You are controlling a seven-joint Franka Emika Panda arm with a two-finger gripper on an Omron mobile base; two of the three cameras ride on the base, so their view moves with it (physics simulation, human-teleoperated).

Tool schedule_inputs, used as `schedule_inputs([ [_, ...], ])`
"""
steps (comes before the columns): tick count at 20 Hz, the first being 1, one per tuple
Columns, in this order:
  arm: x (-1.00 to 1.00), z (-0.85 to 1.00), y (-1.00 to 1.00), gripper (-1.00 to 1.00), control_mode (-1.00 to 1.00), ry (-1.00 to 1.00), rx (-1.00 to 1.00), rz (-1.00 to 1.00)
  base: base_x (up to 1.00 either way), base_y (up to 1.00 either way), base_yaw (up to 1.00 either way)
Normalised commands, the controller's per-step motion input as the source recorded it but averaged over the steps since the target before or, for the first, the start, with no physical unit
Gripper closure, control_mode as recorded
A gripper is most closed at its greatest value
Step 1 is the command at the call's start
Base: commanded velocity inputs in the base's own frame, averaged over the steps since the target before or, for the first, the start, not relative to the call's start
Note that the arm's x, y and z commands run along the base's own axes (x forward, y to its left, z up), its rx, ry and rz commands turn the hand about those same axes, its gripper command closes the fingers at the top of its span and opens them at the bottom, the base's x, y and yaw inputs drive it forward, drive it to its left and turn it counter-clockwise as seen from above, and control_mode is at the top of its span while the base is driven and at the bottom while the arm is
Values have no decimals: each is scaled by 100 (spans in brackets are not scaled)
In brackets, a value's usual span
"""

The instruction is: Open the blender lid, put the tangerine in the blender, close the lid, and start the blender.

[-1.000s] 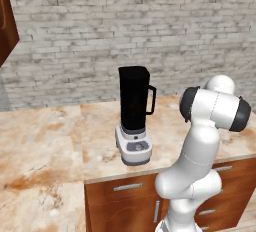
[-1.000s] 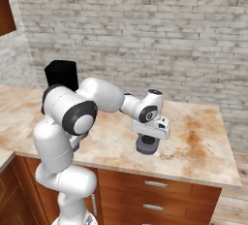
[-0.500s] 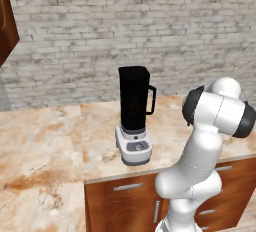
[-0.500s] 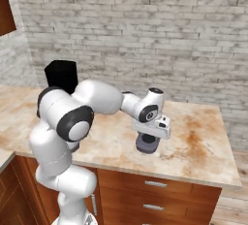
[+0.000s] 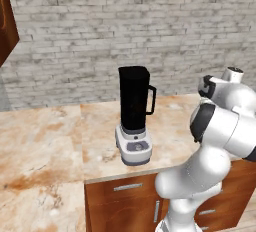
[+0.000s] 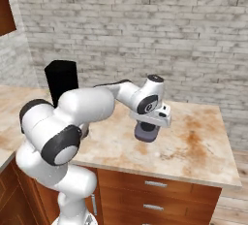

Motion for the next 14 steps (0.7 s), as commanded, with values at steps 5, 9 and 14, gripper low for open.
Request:
schedule_inputs([
  [5,-20,12,2,100,-100,-7,0,-1,0,0,0],
  [9,-29,85,26,100,-100,-18,0,-7,0,0,0],
  [14,-26,100,36,100,-100,-18,0,-4,0,0,0],
])
